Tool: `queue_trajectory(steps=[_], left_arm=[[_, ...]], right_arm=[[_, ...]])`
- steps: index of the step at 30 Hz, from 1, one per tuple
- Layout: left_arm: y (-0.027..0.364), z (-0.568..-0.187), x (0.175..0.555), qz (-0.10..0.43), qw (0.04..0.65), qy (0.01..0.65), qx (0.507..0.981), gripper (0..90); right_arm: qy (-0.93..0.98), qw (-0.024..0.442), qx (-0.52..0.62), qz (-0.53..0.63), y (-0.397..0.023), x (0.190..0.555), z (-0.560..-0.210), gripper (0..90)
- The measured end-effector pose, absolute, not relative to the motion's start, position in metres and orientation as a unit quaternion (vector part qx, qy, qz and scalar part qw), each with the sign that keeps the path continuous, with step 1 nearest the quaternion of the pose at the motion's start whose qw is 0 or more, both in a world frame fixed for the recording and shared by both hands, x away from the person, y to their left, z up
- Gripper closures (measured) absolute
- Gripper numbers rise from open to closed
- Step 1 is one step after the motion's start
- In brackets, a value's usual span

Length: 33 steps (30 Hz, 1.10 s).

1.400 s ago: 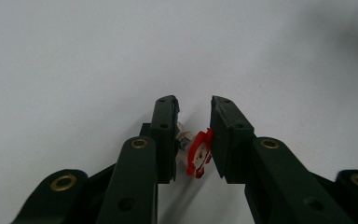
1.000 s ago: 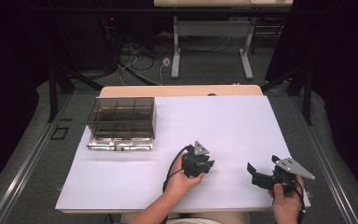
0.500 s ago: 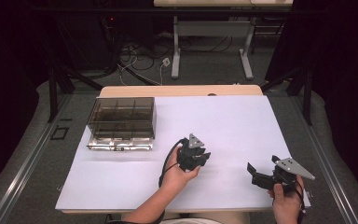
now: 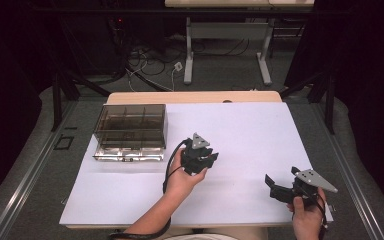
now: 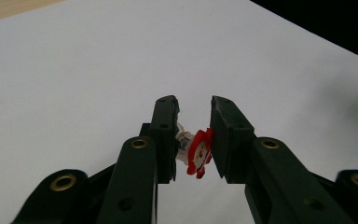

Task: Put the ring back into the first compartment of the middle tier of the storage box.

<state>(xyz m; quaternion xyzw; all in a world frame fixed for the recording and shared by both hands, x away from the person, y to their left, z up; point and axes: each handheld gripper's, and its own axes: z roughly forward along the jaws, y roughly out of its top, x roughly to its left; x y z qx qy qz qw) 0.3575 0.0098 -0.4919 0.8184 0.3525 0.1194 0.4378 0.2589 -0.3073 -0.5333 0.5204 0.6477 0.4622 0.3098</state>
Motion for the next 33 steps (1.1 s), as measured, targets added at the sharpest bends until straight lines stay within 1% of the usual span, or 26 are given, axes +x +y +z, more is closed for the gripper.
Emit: queue_trajectory(steps=[16,28,33], left_arm=[[0.042,-0.475,0.365,0.137,0.45,0.376,0.798,71.4],[0.069,-0.468,0.366,0.149,0.453,0.395,0.785,71.3],[0.083,-0.465,0.367,0.158,0.458,0.408,0.774,71.4]], right_arm=[[0.647,0.307,0.522,0.462,-0.306,0.26,-0.534,1.2],[0.643,0.313,0.522,0.466,-0.306,0.26,-0.535,1.2],[0.647,0.309,0.524,0.461,-0.306,0.259,-0.534,1.2]])
